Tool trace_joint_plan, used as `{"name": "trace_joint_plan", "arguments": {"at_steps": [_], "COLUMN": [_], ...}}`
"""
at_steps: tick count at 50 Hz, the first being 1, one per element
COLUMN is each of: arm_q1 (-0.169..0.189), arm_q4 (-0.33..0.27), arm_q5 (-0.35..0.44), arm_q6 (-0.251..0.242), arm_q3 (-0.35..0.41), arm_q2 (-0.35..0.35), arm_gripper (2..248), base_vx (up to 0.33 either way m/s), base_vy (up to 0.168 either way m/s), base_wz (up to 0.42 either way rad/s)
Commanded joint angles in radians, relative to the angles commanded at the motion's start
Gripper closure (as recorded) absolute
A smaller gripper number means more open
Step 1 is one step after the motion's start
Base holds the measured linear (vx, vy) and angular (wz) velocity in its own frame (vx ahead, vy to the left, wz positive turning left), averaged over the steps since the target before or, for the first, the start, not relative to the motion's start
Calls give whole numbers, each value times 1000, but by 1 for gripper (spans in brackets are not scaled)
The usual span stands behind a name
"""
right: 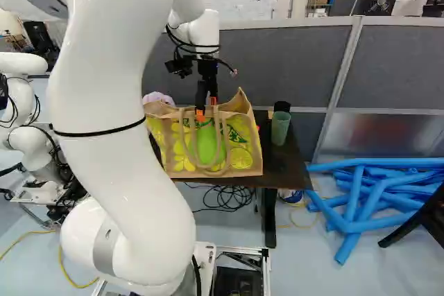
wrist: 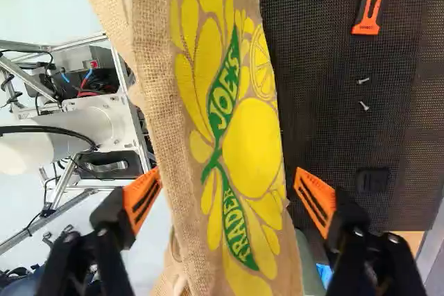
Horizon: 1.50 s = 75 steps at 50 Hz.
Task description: Pick up the bag on the ground and place it on the table
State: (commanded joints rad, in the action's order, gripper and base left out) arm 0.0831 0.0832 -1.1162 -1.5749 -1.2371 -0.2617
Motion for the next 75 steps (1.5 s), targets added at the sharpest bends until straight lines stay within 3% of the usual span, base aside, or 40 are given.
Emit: {"name": "trace_joint_plan", "arguments": {"at_steps": [1,22,54,75], "arm_q1": [0,0,0,-2], "arm_q4": [0,0,0,0], "arm_q5": [0,0,-3,-52], "arm_q6": [0,0,0,0], "arm_q3": [0,1,8,-17], "arm_q2": [0,6,109,155], "arm_gripper": [3,3,3,3], "base_vx": [0,0,0,0], "base_vy": [0,0,0,0], "base_wz": [0,0,0,0]}}
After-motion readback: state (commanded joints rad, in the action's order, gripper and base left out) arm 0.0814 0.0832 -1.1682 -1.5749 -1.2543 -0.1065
